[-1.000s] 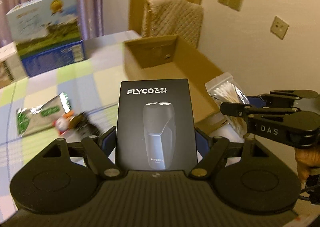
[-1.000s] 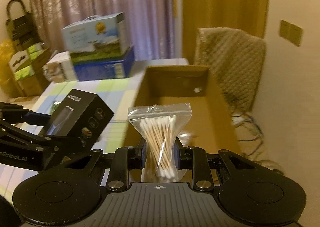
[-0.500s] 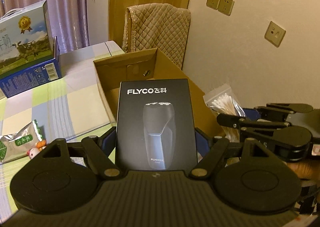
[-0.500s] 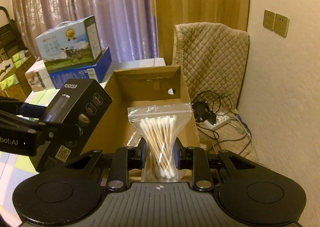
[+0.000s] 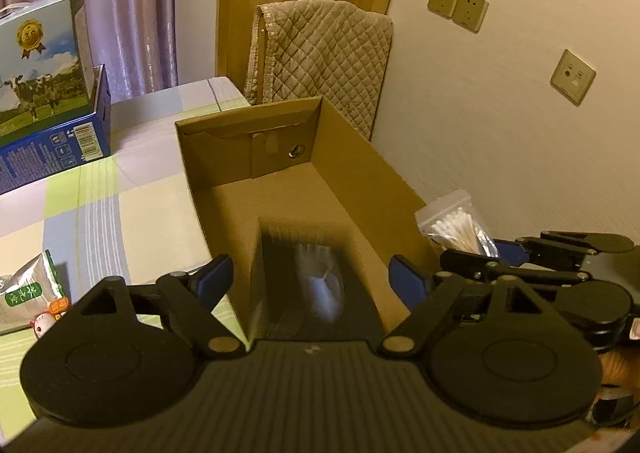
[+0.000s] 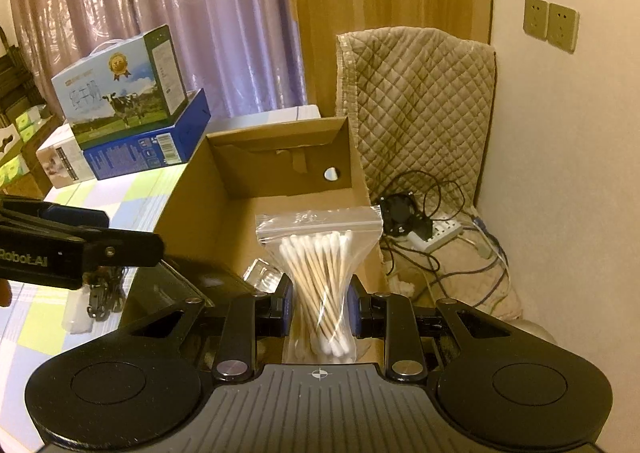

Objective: Organize objects
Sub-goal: 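Carry both items into the cardboard box and open both tools to release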

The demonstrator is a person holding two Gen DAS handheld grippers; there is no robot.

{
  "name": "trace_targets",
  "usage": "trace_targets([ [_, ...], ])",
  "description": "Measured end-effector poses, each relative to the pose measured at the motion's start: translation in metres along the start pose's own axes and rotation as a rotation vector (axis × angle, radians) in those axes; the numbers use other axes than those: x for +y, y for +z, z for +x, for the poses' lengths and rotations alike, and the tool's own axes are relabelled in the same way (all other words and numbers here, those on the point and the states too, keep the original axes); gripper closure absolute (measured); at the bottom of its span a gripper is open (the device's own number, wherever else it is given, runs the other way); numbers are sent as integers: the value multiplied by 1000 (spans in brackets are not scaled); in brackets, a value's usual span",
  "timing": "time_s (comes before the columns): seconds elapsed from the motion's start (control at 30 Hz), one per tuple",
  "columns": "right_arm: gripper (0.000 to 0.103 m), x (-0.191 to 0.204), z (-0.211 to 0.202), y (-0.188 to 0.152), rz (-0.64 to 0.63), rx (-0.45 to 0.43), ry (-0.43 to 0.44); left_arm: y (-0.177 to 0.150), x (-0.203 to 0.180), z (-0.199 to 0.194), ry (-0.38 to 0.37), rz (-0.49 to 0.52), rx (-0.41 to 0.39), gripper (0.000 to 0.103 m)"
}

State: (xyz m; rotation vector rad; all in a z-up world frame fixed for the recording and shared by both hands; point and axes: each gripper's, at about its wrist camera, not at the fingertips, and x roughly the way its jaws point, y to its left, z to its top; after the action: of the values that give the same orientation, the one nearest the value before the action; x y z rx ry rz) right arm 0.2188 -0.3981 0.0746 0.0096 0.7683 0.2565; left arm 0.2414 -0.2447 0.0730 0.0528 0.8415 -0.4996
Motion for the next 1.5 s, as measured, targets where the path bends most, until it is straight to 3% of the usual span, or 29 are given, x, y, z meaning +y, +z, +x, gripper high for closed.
trace_targets([
  [0.43,79,7,2,3,13,-8,29,-12,21,-13,23,-47,-6,21],
  [0.5,66,4,3,4,37,-16,51,-12,23,-15,24,-49,-9,21],
  [0.53,50,2,2,3,55,-28,62,-13,23,-17,27,-49,-11,21],
  [0.57,45,1,0,4,69,-42,67,-13,24,-18,31,-49,-13,21],
  [0.87,45,-1,-16,1,95,-49,52,-22,37,-31,43,-77,-25,21],
  [1.5,45,62,-64,-21,18,-39,61,-64,53,-95,89,-128,-62,17],
])
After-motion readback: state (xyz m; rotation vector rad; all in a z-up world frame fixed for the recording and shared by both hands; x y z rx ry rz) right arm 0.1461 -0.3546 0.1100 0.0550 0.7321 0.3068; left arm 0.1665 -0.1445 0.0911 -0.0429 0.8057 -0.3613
